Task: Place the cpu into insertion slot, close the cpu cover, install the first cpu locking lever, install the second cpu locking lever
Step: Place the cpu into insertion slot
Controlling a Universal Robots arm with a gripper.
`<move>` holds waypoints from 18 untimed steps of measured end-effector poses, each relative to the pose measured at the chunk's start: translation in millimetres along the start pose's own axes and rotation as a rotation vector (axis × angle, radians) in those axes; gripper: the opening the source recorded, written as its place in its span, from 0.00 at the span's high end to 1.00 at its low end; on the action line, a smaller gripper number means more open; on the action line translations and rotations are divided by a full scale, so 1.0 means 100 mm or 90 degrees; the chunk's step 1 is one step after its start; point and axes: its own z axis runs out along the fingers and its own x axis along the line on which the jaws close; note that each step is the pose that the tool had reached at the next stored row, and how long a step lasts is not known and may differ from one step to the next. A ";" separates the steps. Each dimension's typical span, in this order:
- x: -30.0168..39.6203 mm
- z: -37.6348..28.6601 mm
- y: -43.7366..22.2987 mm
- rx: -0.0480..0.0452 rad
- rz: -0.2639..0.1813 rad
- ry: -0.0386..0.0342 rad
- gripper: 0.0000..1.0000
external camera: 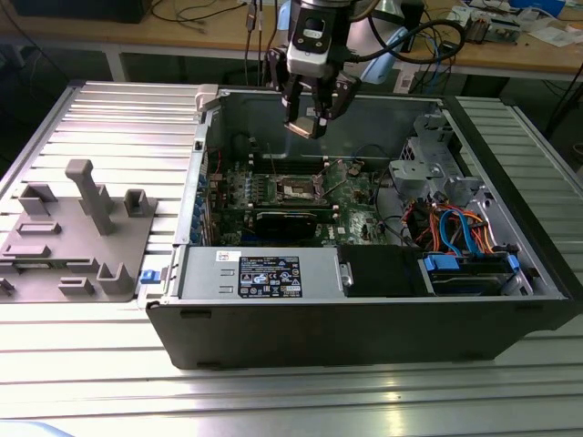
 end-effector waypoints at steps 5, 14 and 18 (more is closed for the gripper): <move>0.000 0.000 0.000 0.0000 0.005 0.0003 0.46; 0.000 0.000 0.000 0.0002 0.017 0.0010 0.46; 0.000 0.000 0.000 0.0002 0.021 0.0012 0.46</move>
